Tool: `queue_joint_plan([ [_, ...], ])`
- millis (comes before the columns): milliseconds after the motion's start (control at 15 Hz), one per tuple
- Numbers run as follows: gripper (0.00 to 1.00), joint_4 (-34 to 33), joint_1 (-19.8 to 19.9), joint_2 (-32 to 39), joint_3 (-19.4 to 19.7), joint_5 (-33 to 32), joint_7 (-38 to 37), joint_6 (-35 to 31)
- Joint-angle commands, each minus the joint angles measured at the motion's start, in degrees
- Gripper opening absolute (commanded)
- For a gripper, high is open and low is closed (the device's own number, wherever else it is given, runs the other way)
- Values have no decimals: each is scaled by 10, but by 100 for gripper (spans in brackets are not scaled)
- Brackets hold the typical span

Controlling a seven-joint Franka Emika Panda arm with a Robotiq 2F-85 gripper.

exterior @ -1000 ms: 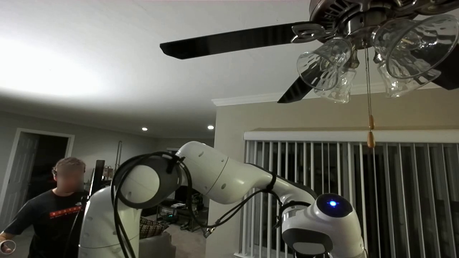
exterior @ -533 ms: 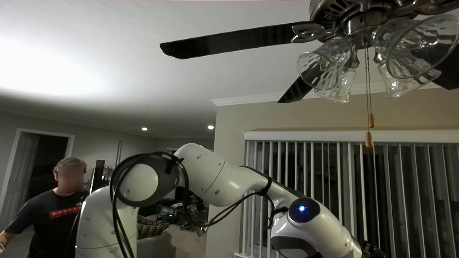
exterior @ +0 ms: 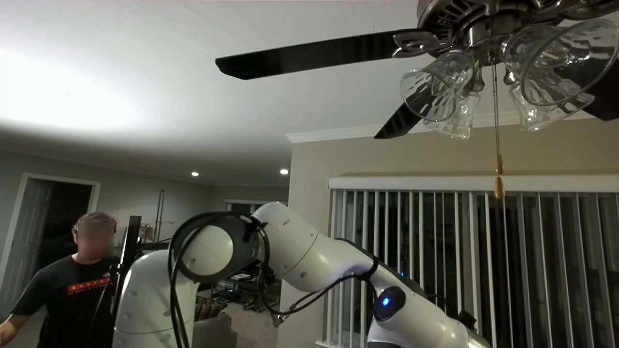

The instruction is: Pull the long rope dangling from the lights downwards

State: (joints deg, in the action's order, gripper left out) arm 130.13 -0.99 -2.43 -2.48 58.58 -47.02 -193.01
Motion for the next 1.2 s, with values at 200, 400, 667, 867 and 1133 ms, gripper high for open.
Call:
queue_joint_plan([
  [200, 100, -88, 23, 31, 33, 48, -4, -59],
  [400, 100, -160, 30, 52, 78, 97, 21, -55],
  [667, 100, -191, 2, 67, 132, 133, 38, -49],
  [867, 100, -180, -44, 68, 157, 157, 37, -54],
  [1133, 100, -220, -128, 94, 230, 130, 59, -48],
])
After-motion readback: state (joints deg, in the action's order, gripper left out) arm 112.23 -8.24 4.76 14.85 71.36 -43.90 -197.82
